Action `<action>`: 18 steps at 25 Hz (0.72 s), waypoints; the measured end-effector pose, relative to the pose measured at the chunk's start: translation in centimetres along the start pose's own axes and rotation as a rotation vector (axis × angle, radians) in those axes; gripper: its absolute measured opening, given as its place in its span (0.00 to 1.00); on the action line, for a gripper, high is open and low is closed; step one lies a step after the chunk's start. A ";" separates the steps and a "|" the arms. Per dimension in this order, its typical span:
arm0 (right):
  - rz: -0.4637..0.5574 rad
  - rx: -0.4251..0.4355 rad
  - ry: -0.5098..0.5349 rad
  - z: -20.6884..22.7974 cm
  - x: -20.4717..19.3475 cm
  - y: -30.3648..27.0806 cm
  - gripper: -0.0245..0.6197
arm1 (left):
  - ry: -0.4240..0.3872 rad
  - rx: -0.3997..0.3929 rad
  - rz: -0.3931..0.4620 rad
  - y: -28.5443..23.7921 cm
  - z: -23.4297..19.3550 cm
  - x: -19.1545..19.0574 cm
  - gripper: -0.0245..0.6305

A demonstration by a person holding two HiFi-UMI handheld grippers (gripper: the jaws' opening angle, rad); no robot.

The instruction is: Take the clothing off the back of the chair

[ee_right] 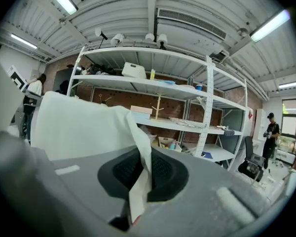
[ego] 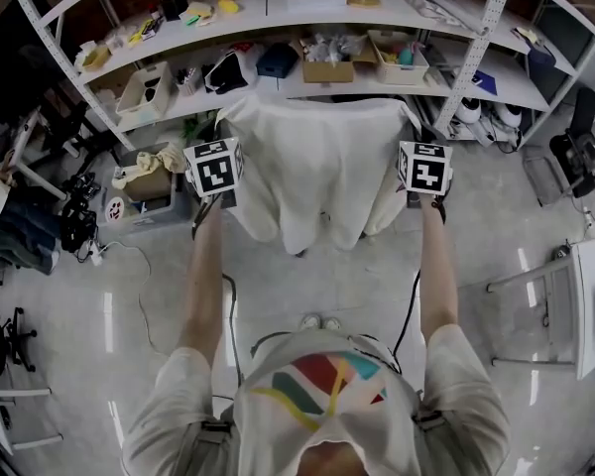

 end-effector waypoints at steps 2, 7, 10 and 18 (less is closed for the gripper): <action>0.028 -0.003 -0.020 0.7 1.1 0.4 0.05 | 0.006 0.016 0.012 0.4 -0.6 0.8 0.06; 0.114 -0.011 -0.023 1.6 4.2 2.0 0.05 | 0.013 0.059 0.074 2.0 -1.8 3.0 0.06; 0.171 -0.008 -0.014 1.7 6.3 3.2 0.05 | 0.016 0.083 0.131 3.3 -2.4 4.9 0.06; 0.335 -0.003 0.011 2.2 12.2 7.4 0.05 | 0.003 0.142 0.315 7.8 -4.2 11.5 0.06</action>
Point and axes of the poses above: the fingertips, and each gripper's own axes: y backward along the fingers, z to its right, x out of its top, the point moved 7 cm from there along y, backward along the fingers, and after that the axes turned 9 degrees about -y, right-handed, at the moved point
